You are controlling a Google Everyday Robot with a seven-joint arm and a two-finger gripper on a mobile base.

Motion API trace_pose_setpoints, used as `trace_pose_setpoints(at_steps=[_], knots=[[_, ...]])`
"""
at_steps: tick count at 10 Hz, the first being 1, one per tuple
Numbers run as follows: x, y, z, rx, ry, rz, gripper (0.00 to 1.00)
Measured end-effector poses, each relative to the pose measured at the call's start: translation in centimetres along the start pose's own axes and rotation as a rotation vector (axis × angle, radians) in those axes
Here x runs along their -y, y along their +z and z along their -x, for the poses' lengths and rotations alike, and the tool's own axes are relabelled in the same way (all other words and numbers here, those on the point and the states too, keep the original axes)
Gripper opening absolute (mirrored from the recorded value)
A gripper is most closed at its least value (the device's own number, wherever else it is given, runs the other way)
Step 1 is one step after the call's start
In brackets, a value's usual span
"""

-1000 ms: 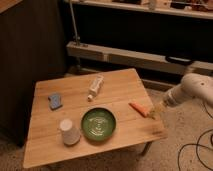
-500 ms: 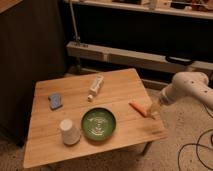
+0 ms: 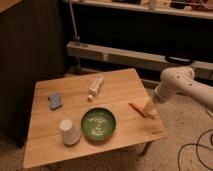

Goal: Place the pepper on the white sponge

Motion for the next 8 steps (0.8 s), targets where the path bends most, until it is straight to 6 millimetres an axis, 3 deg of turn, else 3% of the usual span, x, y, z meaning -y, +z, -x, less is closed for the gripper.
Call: trace_pose_setpoints(at_steps=[3, 8], knots=[[-0.3, 1.4, 0.1, -0.043, 0.031, 0.061, 0.80], [-1.1, 2.7, 2.1, -0.079, 0.043, 0.094, 0.80]])
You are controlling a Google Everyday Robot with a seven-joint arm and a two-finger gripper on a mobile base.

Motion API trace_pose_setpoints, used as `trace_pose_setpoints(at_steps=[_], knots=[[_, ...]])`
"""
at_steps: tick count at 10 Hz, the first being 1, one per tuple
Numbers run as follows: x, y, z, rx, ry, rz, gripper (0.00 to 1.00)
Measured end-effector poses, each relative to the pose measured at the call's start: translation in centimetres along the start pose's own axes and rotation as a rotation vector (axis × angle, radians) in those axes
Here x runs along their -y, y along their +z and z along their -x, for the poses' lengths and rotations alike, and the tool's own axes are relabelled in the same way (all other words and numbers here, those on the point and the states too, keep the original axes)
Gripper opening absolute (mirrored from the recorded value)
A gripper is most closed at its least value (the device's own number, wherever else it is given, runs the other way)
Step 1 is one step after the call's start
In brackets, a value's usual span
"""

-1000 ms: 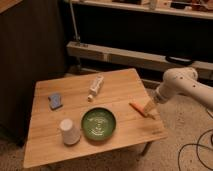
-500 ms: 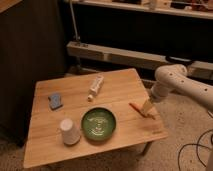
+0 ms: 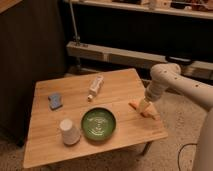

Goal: Place the pepper on the white sponge

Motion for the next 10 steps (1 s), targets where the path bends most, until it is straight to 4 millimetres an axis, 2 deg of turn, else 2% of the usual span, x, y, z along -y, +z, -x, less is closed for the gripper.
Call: trace_pose_setpoints(at_steps=[10], knots=[[-0.8, 3.4, 3.1, -0.099, 0.020, -0.060, 0.80]])
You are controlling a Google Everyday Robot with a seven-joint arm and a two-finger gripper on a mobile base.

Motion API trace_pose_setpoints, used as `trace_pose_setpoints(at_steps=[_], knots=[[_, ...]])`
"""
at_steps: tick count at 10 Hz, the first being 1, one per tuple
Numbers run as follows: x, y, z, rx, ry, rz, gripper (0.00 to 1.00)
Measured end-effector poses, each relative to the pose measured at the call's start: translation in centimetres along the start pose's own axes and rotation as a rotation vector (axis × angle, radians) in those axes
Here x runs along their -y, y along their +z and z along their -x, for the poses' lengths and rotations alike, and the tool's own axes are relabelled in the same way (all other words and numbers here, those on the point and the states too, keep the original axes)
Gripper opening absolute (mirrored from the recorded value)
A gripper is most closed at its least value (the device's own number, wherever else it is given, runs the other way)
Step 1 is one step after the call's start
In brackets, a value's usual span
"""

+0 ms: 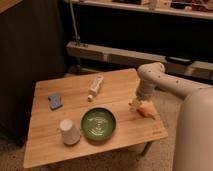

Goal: Place the pepper on the white sponge

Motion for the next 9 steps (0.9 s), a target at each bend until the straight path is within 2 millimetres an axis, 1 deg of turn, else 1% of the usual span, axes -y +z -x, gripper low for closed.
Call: trace_pose_setpoints(at_steps=[3, 7, 9], knots=[[-0.3, 0.8, 0.5, -0.014, 0.001, -0.011, 0.80], [-0.7, 2.0, 0.4, -0.003, 0.004, -0.006, 0.80], [-1.0, 2.9, 0.2, -0.003, 0.008, -0.006, 0.80]])
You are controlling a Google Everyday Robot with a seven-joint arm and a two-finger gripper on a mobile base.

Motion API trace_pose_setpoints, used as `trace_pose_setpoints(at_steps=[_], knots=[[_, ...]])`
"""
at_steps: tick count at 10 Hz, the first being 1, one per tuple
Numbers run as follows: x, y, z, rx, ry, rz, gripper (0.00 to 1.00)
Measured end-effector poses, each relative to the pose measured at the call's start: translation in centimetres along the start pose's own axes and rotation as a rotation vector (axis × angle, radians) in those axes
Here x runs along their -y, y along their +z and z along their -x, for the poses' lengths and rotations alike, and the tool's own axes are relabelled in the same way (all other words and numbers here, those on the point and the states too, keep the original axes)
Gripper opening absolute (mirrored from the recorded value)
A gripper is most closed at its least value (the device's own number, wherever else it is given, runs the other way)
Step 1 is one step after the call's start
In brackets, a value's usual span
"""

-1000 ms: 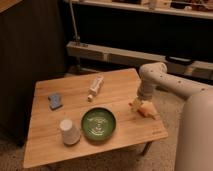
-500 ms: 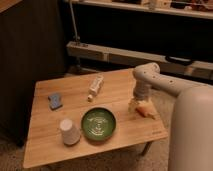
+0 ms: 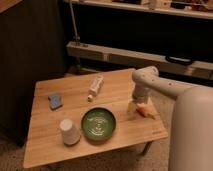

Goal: Place the pepper on the white sponge

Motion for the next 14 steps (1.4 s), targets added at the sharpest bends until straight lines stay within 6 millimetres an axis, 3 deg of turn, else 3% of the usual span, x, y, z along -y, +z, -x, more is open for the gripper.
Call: trace_pose_setpoints(at_steps=[9, 14], knots=[[1.2, 3.2, -2.7, -0.036, 0.048, 0.004, 0.80], [2.3, 3.8, -3.6, -0.044, 0.080, 0.018, 0.80]])
